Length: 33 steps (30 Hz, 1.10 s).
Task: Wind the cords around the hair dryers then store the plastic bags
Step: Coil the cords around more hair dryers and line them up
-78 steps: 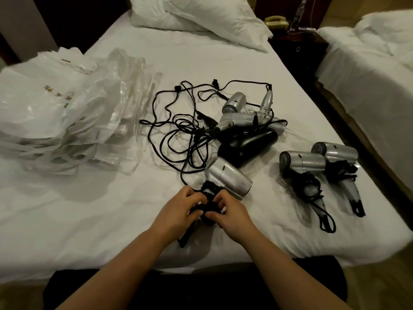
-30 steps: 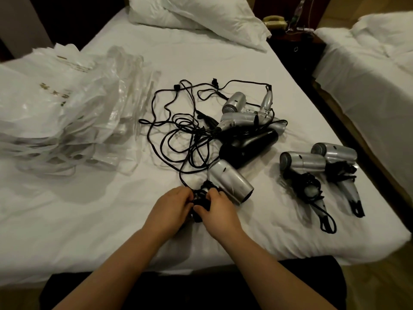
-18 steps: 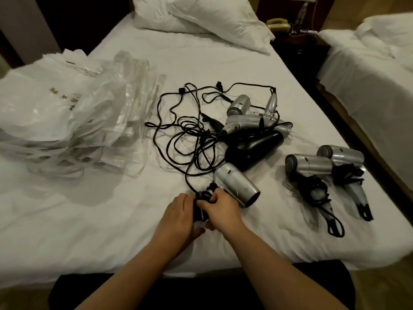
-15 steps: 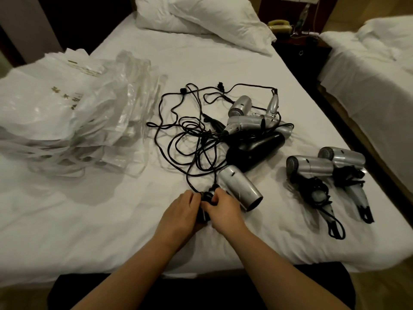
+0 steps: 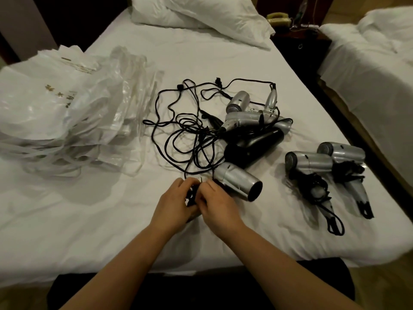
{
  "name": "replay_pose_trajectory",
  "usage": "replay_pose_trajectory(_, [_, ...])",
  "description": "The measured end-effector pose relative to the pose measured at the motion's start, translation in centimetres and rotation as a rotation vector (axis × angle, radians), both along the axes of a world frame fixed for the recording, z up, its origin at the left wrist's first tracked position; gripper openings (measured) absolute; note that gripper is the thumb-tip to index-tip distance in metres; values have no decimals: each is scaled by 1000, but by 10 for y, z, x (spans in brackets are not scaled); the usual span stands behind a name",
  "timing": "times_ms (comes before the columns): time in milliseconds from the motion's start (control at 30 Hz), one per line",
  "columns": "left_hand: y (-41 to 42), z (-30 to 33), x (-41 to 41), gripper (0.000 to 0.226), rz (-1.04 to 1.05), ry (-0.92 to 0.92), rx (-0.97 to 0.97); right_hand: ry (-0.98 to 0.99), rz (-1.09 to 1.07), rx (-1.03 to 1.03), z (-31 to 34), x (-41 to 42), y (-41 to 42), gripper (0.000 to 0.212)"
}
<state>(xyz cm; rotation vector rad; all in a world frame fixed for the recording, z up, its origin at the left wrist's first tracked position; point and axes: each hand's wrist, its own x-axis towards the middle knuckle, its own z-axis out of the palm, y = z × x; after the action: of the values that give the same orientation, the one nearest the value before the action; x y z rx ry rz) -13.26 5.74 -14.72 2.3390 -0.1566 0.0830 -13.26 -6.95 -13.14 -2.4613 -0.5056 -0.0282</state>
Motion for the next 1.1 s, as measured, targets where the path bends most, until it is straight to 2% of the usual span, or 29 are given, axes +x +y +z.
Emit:
replay_pose_trajectory(67, [3, -4, -1, 44, 3, 40, -53, 92, -61, 107, -7, -5, -4, 6])
replay_pose_trajectory(167, [4, -14, -7, 44, 86, 60, -164, 170, -252, 258, -16, -10, -11, 21])
replay_pose_trajectory(233, [0, -21, -15, 42, 198, 80, -286, 219, -247, 247, -20, -14, -15, 26])
replay_pose_trajectory(367, [-17, -27, -26, 36, 431, 149, -490, 214, -236, 258, -27, -19, -16, 18])
replay_pose_trajectory(400, [-22, -28, -27, 35, 458, 158, -528, 218, -303, 293, -29, -21, -16, 15])
replay_pose_trajectory(467, [-30, -30, -29, 29, 523, 163, -631, 276, -484, 368, -34, -24, -18, 22])
replay_pose_trajectory(533, [-35, -34, -30, 20, 602, 164, -685, 442, -585, 440, -39, -25, -18, 35])
replay_pose_trajectory(633, [-45, -38, -32, 6, 683, 188, -639, 730, -596, 770, -39, -21, -11, 44])
replay_pose_trajectory(667, [-48, -38, -33, 5, 697, 193, -618, 771, -607, 849, -40, -19, -9, 42])
replay_pose_trajectory(767, [-51, -34, -36, 17, 676, 143, -539, 792, -632, 920, -41, -15, -4, 47])
replay_pose_trajectory(867, [-58, -28, -51, 16, 469, 112, -426, 792, -695, 1020, -41, -13, -8, 54])
replay_pose_trajectory(967, [-67, -22, -69, 15, 322, 153, -405, 767, -751, 1056, -35, -13, -17, 54])
replay_pose_trajectory(1033, [-69, -19, -67, 16, 374, 187, -490, 758, -765, 1064, -31, -15, -22, 51])
replay_pose_trajectory(1100, [-72, -17, -55, 10, 474, 300, -705, 797, -767, 1127, -25, -21, -28, 41])
